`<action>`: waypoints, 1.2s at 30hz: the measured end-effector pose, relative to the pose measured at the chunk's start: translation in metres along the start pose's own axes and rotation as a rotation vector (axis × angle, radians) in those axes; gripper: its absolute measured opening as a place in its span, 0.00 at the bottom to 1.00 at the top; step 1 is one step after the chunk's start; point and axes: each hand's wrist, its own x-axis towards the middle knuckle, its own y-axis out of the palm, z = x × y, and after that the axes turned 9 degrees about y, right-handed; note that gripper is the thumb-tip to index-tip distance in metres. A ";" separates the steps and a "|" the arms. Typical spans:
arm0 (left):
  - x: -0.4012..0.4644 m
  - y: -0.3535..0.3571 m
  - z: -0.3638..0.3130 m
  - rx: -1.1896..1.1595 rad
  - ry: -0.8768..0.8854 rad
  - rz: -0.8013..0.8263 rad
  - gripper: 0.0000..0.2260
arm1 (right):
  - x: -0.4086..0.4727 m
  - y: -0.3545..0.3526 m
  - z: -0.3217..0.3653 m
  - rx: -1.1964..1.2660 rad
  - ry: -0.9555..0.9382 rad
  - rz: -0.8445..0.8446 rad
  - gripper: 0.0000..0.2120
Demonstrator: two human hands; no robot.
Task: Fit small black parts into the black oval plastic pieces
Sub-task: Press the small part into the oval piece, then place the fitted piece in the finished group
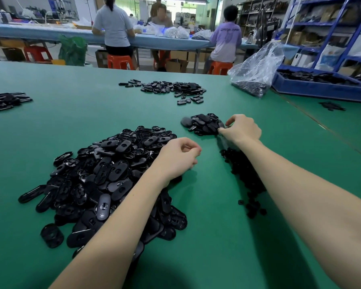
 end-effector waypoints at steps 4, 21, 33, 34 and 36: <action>0.000 -0.005 -0.002 -0.019 0.006 -0.004 0.14 | -0.011 -0.016 -0.001 0.050 -0.012 0.053 0.10; -0.011 -0.048 -0.040 0.635 0.101 0.298 0.02 | -0.105 -0.048 -0.010 -0.006 -0.336 0.670 0.04; -0.015 -0.039 -0.042 0.952 -0.038 0.483 0.10 | -0.104 -0.051 -0.014 -0.008 -0.315 0.657 0.05; -0.015 -0.038 -0.041 0.953 -0.018 0.467 0.08 | -0.104 -0.051 -0.015 -0.005 -0.310 0.652 0.05; -0.015 -0.038 -0.038 0.924 0.024 0.442 0.06 | -0.102 -0.050 -0.016 0.001 -0.301 0.640 0.05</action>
